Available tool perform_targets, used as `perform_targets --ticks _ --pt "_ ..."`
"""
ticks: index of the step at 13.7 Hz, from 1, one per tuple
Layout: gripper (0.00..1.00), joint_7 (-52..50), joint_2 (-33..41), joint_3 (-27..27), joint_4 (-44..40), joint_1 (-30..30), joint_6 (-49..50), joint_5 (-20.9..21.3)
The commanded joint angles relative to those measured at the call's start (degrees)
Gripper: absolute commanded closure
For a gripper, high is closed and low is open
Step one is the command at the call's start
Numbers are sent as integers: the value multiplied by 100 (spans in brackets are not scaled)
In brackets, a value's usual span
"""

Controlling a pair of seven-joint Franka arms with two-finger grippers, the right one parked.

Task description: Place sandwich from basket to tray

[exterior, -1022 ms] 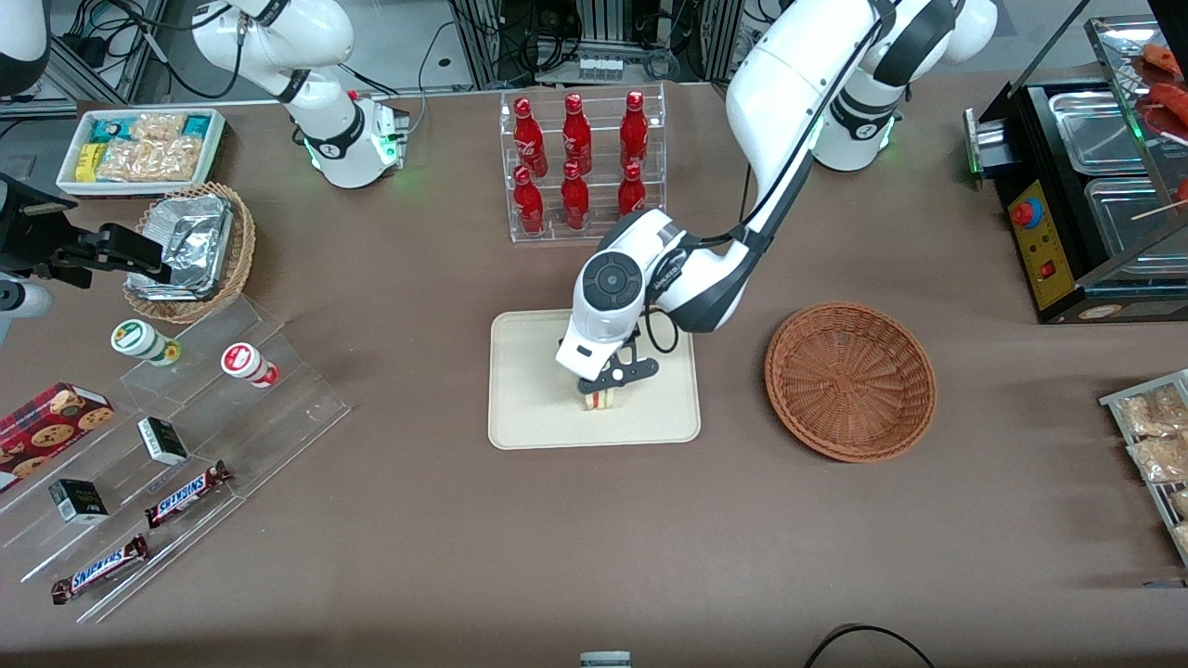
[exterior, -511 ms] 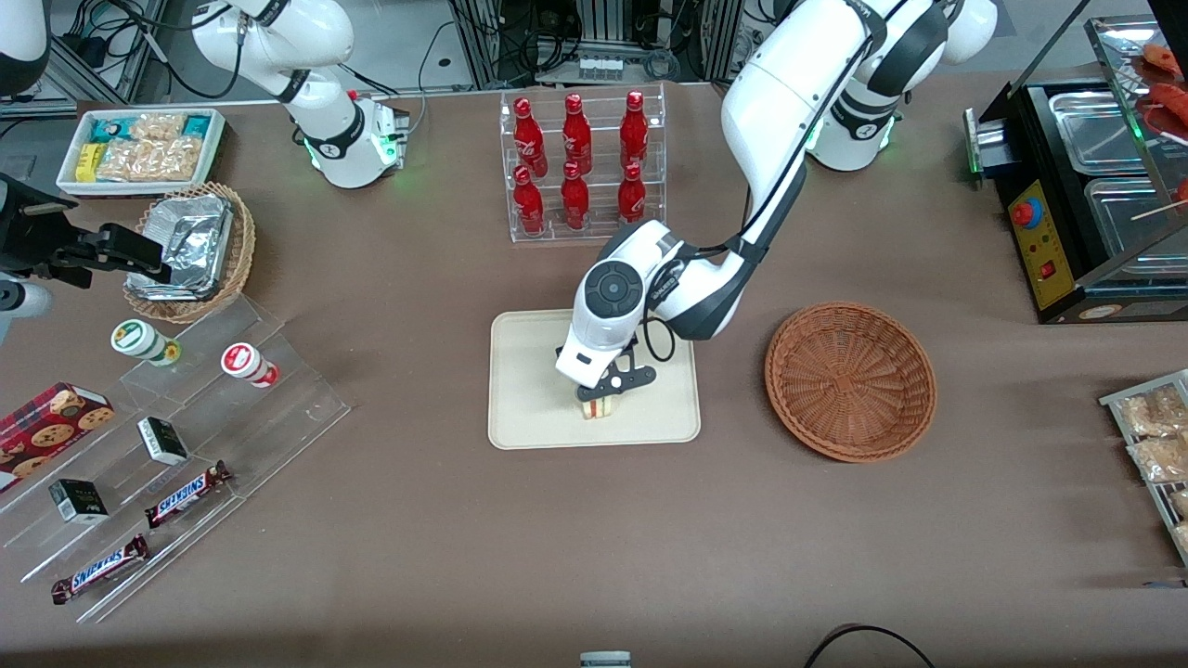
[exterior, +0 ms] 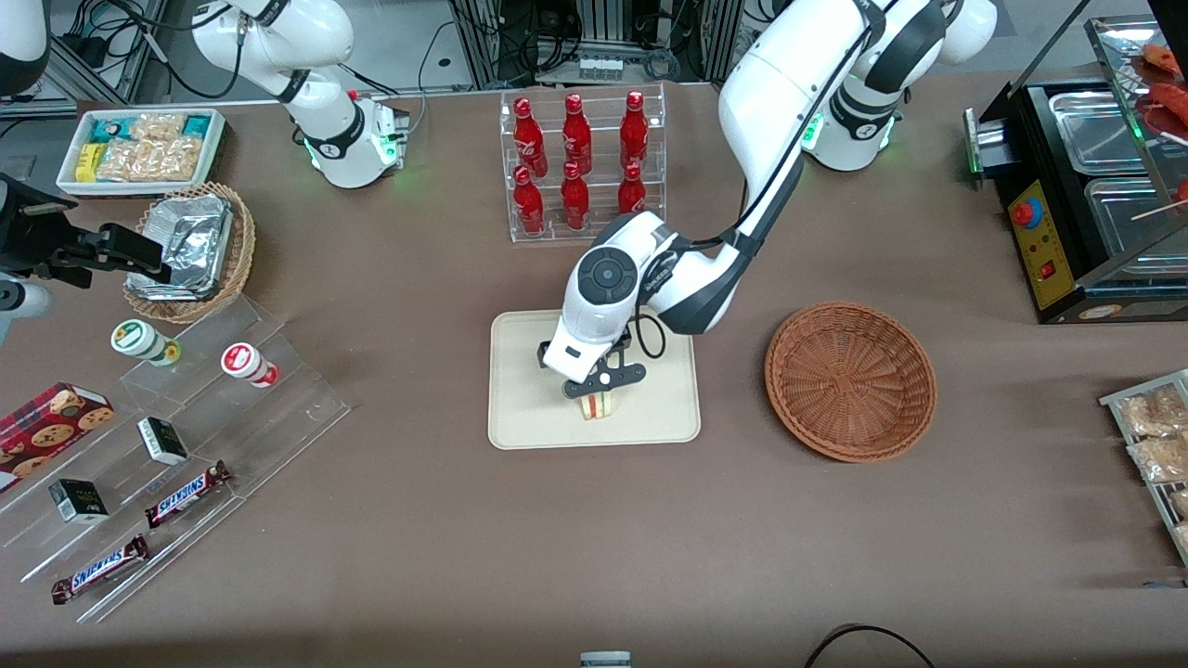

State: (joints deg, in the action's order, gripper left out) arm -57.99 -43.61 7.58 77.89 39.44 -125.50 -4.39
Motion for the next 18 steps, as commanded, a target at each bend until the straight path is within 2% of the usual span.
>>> perform_targets --ticks 1,6,9,13,18 --pt "0 -90 388 -64 33 38 455 26" --pt "0 -98 968 -160 95 -76 1053 -10" --pt "0 -10 1205 -169 138 -514 1475 -18" --pt "0 42 1513 -178 542 -1033 1485 52" --pt "0 1129 2277 -178 1402 -1771 1529 26"
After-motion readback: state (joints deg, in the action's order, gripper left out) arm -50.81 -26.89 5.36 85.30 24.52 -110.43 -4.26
